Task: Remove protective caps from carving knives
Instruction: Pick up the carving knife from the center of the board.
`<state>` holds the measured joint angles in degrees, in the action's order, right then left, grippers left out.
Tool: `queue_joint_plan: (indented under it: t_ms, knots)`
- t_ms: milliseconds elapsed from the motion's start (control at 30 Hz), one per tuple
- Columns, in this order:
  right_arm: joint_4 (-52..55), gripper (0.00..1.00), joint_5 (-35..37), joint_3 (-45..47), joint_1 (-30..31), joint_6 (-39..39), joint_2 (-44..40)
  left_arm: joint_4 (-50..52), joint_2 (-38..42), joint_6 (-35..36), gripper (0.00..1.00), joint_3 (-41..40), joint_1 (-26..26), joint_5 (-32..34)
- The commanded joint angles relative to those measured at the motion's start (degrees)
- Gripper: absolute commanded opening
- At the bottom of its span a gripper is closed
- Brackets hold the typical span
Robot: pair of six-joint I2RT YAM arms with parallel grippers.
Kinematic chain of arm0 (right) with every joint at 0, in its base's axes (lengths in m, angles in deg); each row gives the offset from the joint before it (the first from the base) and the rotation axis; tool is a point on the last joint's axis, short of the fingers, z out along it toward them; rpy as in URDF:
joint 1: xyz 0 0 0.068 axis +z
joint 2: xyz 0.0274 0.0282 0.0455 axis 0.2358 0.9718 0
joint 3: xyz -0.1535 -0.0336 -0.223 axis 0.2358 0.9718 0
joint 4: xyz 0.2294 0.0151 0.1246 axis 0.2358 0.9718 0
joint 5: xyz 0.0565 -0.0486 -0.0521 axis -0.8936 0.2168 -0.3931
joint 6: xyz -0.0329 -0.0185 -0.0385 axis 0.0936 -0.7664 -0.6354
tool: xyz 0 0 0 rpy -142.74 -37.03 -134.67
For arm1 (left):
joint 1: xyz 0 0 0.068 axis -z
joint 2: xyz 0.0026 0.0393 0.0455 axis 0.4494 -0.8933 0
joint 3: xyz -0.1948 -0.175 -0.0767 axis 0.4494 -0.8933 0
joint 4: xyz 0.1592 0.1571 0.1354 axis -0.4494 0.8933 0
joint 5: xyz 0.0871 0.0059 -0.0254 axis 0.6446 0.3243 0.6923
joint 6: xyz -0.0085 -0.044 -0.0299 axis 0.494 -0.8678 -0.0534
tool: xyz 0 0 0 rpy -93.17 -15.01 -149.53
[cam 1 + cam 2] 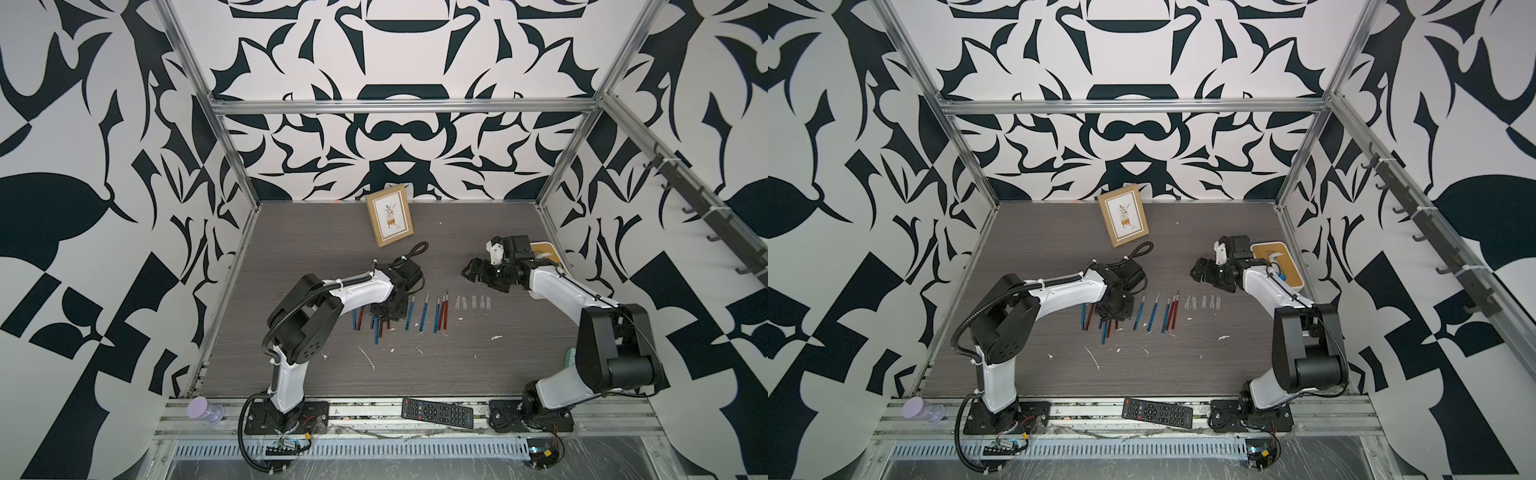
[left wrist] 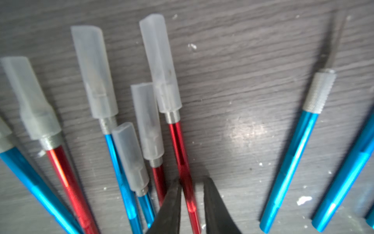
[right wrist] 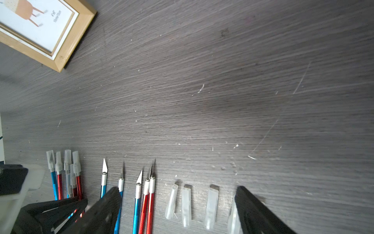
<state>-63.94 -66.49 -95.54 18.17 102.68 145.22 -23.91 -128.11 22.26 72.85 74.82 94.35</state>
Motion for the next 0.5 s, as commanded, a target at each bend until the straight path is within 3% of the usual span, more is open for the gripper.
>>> queue_joint_plan:
  t_ms: [0, 467]
  knots:
    - [-0.8, 0.91, -0.52, 0.37, 0.2, -0.36, -0.56, -0.68, -1.81, -0.6, 0.2, -1.2, -0.39, -2.41]
    - [-0.64, 0.9, -1.58, -0.52, 0.14, -0.01, 0.06, -0.14, 0.04, 0.39, 0.01, -0.15, -0.75, -4.0]
